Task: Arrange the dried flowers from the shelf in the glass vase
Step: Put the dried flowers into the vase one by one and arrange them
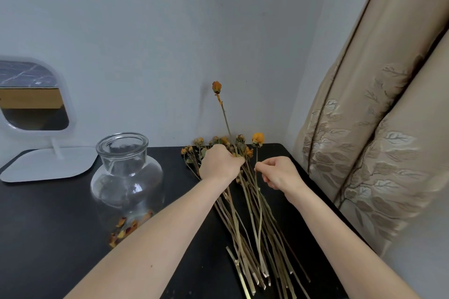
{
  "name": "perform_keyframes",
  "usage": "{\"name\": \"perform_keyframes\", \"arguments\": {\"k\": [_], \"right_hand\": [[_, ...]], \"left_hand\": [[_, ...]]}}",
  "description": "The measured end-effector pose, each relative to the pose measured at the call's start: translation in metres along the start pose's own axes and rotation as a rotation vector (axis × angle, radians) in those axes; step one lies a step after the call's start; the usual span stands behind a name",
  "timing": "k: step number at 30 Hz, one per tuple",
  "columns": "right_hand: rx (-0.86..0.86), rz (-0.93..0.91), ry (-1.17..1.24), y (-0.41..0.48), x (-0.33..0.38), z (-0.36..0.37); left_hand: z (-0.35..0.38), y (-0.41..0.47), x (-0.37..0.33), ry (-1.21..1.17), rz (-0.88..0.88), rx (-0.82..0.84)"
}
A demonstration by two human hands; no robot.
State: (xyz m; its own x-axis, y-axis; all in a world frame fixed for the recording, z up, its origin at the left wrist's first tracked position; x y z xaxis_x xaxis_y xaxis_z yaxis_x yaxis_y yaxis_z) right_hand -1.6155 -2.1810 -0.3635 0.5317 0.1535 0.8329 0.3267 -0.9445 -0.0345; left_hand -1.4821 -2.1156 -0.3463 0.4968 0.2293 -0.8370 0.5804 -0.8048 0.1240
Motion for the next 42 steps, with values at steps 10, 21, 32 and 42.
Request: {"name": "perform_keyframes", "arguments": {"k": [10,21,32,42], "right_hand": [[-0.053,-0.105,0.069,-0.003,0.022,-0.004],[-0.080,-0.361,0.433,-0.034,0.123,-0.036],[-0.058,-0.615,0.648,-0.066,0.250,-0.021],[-0.082,-0.638,0.710,-0.070,0.275,0.006]], "left_hand": [[-0.023,-0.003,-0.012,-0.174,0.133,-0.089],[-0.125,-0.025,-0.072,-0.371,0.354,-0.237],[-0.276,-0.049,-0.106,-0.384,0.502,-0.467],[-0.320,-0.055,-0.082,-0.300,0.481,-0.615]]}}
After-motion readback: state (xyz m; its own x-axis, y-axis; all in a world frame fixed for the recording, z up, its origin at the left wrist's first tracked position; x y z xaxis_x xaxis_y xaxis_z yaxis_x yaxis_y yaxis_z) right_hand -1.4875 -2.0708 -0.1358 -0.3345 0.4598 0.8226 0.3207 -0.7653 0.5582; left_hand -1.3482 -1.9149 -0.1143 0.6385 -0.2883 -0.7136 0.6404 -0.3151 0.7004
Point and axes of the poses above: each hand's wrist, its own y-axis towards the middle knuckle, its own z-axis out of the palm, x = y × z, the point moved 4 cm from there along y, towards the middle knuckle, and after that the axes turned 5 degrees about -y, right-handed, at the moved point
